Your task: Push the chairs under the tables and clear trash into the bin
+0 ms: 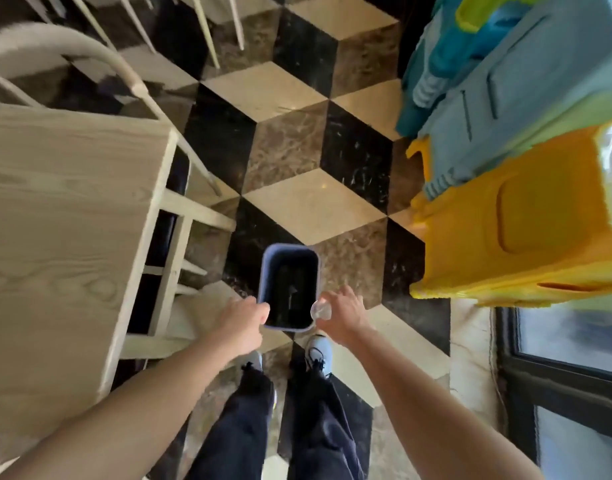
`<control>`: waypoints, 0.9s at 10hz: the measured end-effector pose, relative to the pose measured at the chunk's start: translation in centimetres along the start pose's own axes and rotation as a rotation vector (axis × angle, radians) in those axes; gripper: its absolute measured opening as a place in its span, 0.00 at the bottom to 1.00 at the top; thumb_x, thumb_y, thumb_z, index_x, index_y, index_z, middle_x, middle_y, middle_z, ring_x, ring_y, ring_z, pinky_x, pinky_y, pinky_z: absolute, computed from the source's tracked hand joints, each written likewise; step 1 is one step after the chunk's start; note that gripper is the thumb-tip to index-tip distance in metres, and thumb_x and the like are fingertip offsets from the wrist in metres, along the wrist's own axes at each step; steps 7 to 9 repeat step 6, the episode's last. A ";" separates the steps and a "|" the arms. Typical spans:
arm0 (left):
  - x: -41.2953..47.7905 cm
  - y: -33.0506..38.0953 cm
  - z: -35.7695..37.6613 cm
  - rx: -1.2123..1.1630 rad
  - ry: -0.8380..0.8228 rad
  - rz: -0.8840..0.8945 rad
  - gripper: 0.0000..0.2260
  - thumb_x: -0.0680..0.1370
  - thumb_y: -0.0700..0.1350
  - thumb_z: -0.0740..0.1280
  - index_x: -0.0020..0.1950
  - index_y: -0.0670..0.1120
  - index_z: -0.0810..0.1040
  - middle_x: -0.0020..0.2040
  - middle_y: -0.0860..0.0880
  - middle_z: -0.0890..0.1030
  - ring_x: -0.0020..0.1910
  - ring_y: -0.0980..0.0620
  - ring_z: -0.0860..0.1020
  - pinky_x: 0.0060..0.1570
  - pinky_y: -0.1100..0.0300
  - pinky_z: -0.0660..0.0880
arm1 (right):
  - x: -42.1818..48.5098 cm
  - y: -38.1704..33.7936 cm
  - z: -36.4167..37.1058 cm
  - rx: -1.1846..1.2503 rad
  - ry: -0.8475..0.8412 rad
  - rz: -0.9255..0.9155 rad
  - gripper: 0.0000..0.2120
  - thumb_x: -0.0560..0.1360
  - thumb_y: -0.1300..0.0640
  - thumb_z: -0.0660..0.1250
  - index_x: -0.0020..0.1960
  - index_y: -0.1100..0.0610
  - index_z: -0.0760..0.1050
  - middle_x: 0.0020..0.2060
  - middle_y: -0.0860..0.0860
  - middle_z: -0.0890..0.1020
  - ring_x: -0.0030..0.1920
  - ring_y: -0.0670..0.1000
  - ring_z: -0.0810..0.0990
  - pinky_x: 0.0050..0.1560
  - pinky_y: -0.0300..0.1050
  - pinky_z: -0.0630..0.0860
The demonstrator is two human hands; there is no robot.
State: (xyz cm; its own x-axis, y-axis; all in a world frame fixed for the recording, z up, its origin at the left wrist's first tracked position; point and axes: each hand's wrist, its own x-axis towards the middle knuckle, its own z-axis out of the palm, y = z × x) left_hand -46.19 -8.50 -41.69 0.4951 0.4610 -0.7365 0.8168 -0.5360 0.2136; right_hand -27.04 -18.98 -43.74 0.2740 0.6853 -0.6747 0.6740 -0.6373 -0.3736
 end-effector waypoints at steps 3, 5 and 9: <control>13.9 -1.3 4.3 -0.196 0.059 -0.061 0.21 0.72 0.34 0.65 0.62 0.49 0.69 0.55 0.45 0.77 0.53 0.41 0.77 0.51 0.46 0.77 | 11.3 1.5 8.1 -0.028 -0.059 0.003 0.18 0.76 0.57 0.65 0.65 0.51 0.73 0.61 0.55 0.72 0.61 0.60 0.71 0.62 0.49 0.64; 21.2 -2.6 7.0 -0.313 0.080 -0.101 0.33 0.74 0.35 0.69 0.76 0.47 0.59 0.68 0.41 0.71 0.65 0.38 0.73 0.61 0.46 0.73 | 16.3 2.3 11.8 0.024 -0.036 0.015 0.25 0.78 0.60 0.65 0.74 0.49 0.68 0.71 0.53 0.66 0.67 0.62 0.66 0.65 0.50 0.67; 21.9 -3.4 7.3 -0.265 0.035 -0.128 0.31 0.75 0.36 0.67 0.75 0.47 0.60 0.67 0.42 0.69 0.64 0.40 0.72 0.59 0.48 0.73 | 16.8 2.8 11.9 0.073 -0.050 0.033 0.23 0.78 0.64 0.63 0.73 0.53 0.70 0.70 0.53 0.69 0.68 0.60 0.66 0.66 0.49 0.69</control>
